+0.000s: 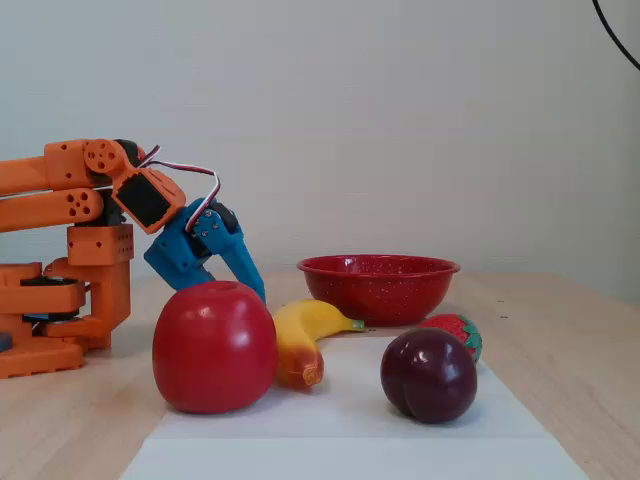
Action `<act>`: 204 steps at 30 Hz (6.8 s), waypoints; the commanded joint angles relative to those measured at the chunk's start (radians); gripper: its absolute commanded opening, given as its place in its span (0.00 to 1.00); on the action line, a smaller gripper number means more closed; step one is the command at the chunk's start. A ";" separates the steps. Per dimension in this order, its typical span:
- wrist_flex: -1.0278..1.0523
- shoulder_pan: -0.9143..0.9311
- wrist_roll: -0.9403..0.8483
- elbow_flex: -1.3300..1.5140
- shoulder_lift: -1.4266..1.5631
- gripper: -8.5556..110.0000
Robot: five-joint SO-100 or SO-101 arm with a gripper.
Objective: Grasp the banana and put it in the red bowl
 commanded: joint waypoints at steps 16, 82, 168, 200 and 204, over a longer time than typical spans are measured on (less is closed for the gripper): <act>0.006 0.002 0.017 0.015 0.021 0.08; 0.660 0.087 -0.006 -1.206 -1.014 0.25; 0.256 0.026 0.077 -1.204 -1.733 0.26; 0.736 -0.052 0.092 -1.575 -1.517 0.08; 0.808 -0.048 0.078 -1.703 -1.509 0.08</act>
